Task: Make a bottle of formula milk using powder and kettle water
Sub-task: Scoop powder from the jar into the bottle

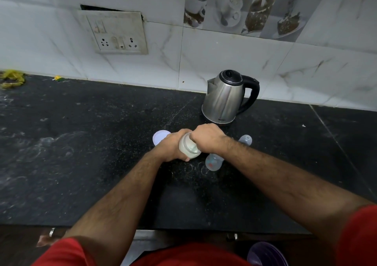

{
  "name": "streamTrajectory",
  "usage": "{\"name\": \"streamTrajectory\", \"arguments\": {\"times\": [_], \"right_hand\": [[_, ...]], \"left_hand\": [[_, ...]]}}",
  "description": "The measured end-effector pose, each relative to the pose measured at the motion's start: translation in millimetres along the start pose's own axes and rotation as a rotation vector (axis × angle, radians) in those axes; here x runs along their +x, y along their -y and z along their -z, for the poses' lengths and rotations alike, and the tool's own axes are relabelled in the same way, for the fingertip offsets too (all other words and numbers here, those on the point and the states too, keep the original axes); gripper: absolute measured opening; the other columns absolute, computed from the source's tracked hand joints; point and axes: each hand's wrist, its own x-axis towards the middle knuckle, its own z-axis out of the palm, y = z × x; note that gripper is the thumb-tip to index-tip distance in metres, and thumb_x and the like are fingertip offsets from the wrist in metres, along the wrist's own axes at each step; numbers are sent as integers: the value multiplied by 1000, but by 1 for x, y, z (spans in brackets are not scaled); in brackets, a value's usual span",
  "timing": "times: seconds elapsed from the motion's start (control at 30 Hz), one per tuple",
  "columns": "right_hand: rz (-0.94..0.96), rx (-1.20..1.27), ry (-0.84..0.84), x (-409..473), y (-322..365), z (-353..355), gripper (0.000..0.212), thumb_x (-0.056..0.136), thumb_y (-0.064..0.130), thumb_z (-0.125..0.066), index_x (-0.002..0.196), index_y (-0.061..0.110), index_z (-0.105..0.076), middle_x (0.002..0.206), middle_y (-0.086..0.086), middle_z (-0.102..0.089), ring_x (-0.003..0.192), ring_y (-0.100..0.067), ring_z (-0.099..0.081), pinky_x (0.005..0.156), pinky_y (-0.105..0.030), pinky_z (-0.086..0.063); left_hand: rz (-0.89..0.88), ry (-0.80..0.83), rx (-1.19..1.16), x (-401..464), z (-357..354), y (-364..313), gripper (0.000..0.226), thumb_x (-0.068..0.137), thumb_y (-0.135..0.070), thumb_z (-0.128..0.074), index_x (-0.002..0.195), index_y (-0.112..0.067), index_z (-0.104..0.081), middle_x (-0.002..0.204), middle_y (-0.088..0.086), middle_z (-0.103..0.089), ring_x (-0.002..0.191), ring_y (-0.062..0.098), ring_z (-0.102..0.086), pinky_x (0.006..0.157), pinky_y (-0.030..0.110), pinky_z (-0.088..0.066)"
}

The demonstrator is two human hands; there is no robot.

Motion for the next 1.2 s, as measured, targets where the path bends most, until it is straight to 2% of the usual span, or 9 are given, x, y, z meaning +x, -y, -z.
{"name": "streamTrajectory", "arguments": {"times": [0.23,0.37,0.57,0.7,0.8,0.87,0.93,1.03,1.2], "right_hand": [[-49,166,-111,-3,-6,-2,22,89,17,-56,108,16,-67,104,-5,-62,92,-27,-64,64,-35,-38],[-82,180,-110,-1,0,-3,20,90,15,-55,106,16,-68,104,-5,-67,95,-28,-65,66,-34,-40],[-111,264,-59,-2,8,0,14,87,16,-59,94,18,-71,88,-4,-64,78,-24,-56,64,-33,-39],[-125,400,-54,-1,10,-3,13,85,18,-60,80,25,-70,81,3,-61,83,-23,-63,63,-32,-40],[-186,553,-48,2,7,-9,21,80,16,-62,61,25,-61,76,7,-66,78,-19,-64,60,-29,-40],[-244,714,-37,3,0,-12,19,75,13,-64,58,22,-65,74,7,-71,75,-17,-65,59,-30,-45],[-305,968,-40,1,-9,-14,13,71,9,-68,63,17,-73,73,2,-74,64,-15,-65,59,-32,-52],[-388,1292,-77,-9,-21,-18,3,72,4,-73,70,6,-75,67,-9,-72,45,-12,-51,52,-31,-44],[-484,1516,-101,-27,-32,-27,6,77,3,-72,80,2,-76,70,-10,-72,40,-6,-43,37,-19,-30]], "left_hand": [[16,-19,-16,-1,-3,0,96,59,-13,-90,140,-29,-40,117,-7,-61,112,16,-56,99,39,-47],[34,-21,-5,-1,-3,-1,96,60,-14,-90,140,-30,-39,117,-7,-60,112,17,-56,99,39,-47],[42,-39,-11,-2,-3,0,97,59,-17,-90,140,-32,-39,119,-6,-61,113,17,-56,99,39,-47],[47,-37,-10,-1,-4,1,97,59,-17,-91,140,-33,-39,118,-5,-61,112,17,-56,99,39,-48],[55,-38,-4,-1,-4,2,98,58,-18,-91,140,-34,-39,117,-6,-60,111,17,-56,99,40,-48],[60,-41,6,-1,-4,2,99,57,-21,-92,139,-35,-38,117,-6,-60,111,17,-56,99,40,-48],[75,-41,3,-2,-4,2,98,55,-26,-91,136,-40,-38,118,-8,-60,111,16,-56,98,41,-49],[107,-51,15,-3,-5,4,97,51,-37,-88,132,-46,-36,117,-10,-61,109,14,-58,96,43,-51],[131,-92,19,-6,-6,7,95,50,-42,-85,133,-42,-38,116,-13,-61,110,13,-57,97,41,-49]]}}
